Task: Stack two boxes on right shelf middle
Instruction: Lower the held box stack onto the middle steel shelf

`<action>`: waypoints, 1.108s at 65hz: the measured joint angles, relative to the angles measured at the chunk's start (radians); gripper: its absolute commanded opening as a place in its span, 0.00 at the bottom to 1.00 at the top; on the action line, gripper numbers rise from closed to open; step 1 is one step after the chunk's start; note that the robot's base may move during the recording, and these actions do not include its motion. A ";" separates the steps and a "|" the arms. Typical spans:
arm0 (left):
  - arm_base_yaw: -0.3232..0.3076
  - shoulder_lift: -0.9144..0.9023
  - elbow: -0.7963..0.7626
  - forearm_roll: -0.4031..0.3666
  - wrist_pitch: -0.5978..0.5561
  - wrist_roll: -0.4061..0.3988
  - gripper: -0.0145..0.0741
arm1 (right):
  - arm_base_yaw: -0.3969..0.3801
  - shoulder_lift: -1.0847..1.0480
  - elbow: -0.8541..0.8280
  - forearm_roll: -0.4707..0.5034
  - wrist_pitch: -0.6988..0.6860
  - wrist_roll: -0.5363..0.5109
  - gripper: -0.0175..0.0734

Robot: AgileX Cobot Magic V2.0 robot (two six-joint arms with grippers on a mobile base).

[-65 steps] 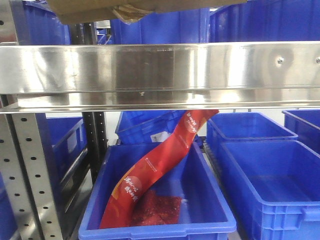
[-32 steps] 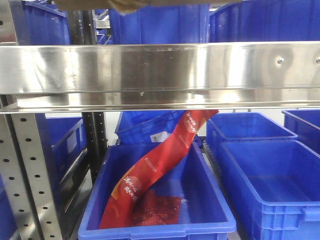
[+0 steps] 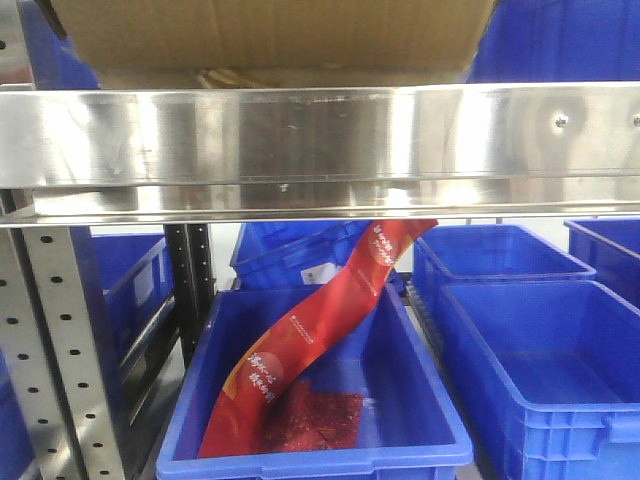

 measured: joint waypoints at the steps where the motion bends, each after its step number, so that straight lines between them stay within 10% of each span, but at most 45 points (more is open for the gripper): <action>1: 0.000 0.003 0.000 0.000 -0.002 0.000 0.04 | 0.000 0.000 0.000 0.000 0.000 0.000 0.02; 22: 0.002 0.052 0.000 -0.016 -0.015 0.000 0.06 | -0.002 0.030 0.000 -0.004 0.031 0.020 0.05; 47: 0.002 0.053 -0.002 -0.022 -0.071 0.002 0.60 | -0.012 0.035 -0.006 -0.002 0.036 0.070 0.73; 63: 0.002 0.053 -0.003 -0.022 -0.076 0.002 0.62 | -0.013 0.031 -0.006 -0.002 0.038 0.070 0.72; 72: 0.002 0.045 -0.003 -0.022 -0.070 0.002 0.50 | -0.013 0.017 -0.006 -0.002 0.045 0.070 0.45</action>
